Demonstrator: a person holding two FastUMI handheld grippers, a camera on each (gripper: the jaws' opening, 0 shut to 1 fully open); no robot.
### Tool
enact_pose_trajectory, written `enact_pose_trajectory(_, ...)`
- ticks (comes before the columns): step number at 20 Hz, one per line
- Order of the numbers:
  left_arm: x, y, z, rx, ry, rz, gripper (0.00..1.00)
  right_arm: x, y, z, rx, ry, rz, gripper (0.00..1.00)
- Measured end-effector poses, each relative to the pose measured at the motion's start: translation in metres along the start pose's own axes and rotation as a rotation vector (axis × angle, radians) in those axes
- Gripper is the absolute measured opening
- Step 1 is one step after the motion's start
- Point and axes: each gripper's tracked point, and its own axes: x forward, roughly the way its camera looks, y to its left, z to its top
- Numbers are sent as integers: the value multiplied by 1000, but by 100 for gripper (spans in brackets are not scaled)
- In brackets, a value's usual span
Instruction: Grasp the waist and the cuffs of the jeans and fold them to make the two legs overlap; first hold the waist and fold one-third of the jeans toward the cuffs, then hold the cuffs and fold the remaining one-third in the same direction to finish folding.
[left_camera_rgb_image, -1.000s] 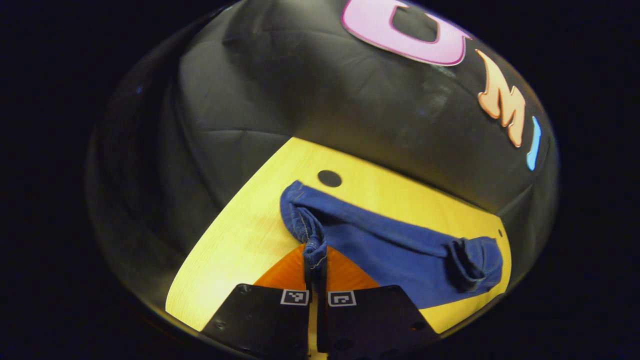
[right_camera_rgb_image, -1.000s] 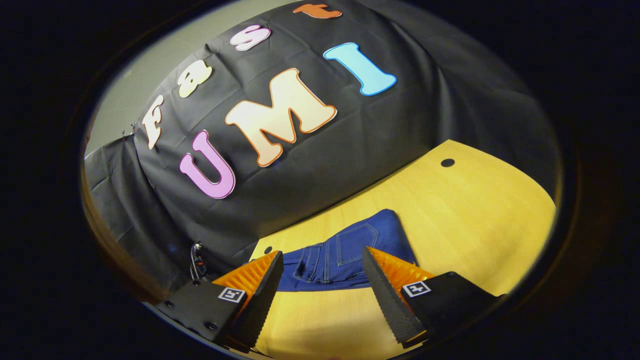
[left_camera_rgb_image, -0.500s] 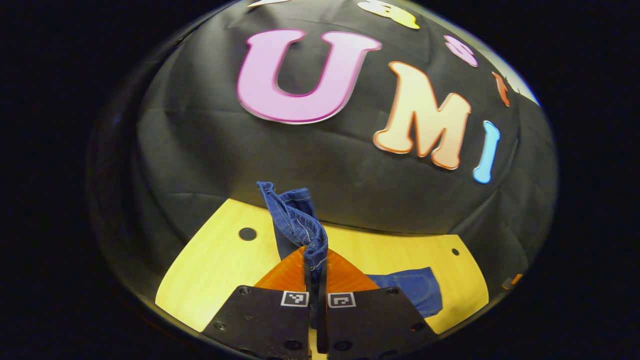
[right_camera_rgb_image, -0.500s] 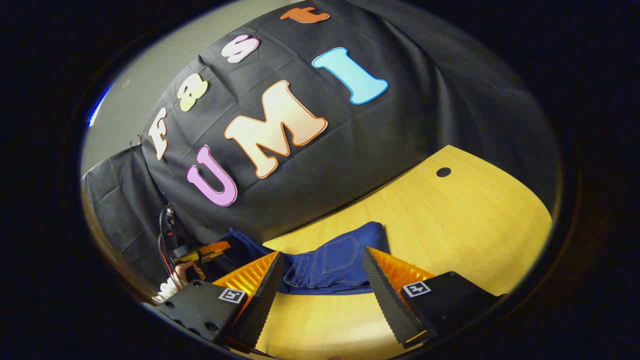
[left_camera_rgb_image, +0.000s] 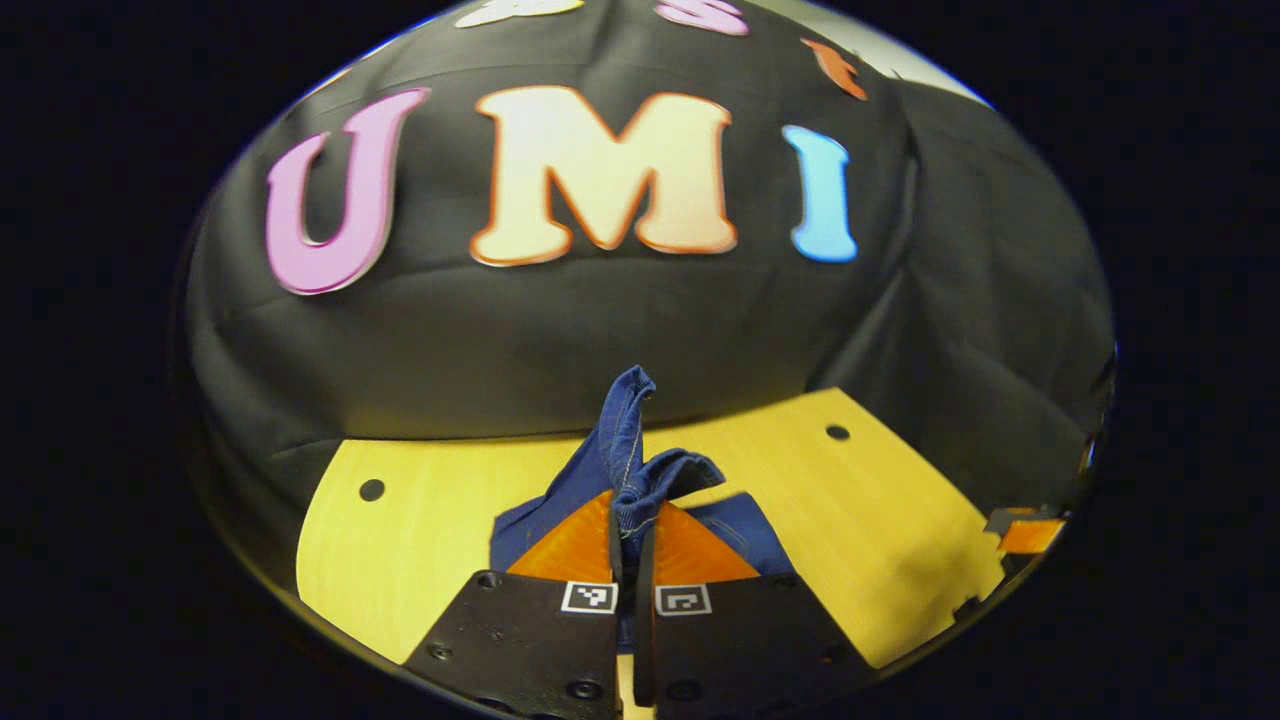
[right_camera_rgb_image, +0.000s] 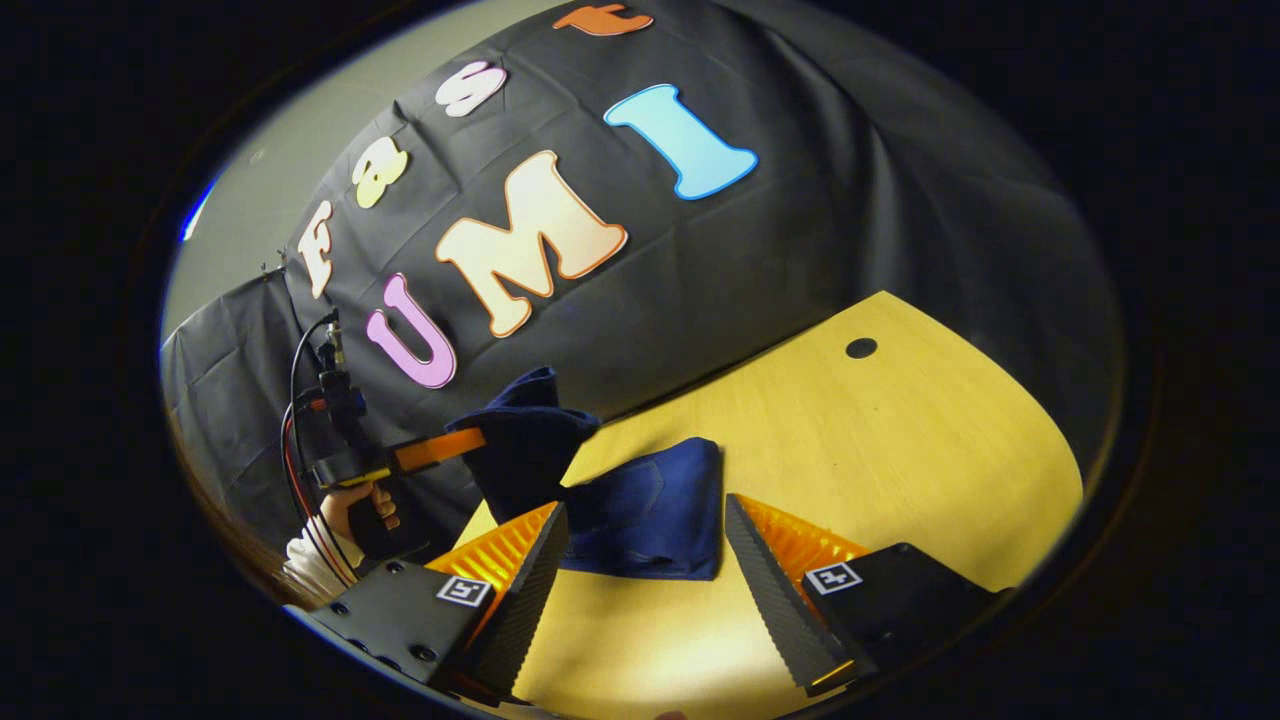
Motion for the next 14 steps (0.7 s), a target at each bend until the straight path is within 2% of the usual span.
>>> enact_pose_trajectory(4, 21, -57, -59, 105, 93, -5, 0, -8, -25, -4, 18, 13, -33, 98)
enact_pose_trajectory(9, 62, -95, -118, 168, 161, -39, 0, -18, -46, -9, 10, 19, -69, 98)
enact_pose_trajectory(11, 65, -113, -129, 168, 187, -76, 6, -21, -49, -12, 8, 23, -80, 98)
enact_pose_trajectory(12, 64, -128, -136, 161, 204, -118, 17, -20, -44, -13, 7, 24, -84, 98)
enact_pose_trajectory(14, 47, -150, -138, 101, 203, -195, 53, -14, -39, -17, 8, 18, -88, 98)
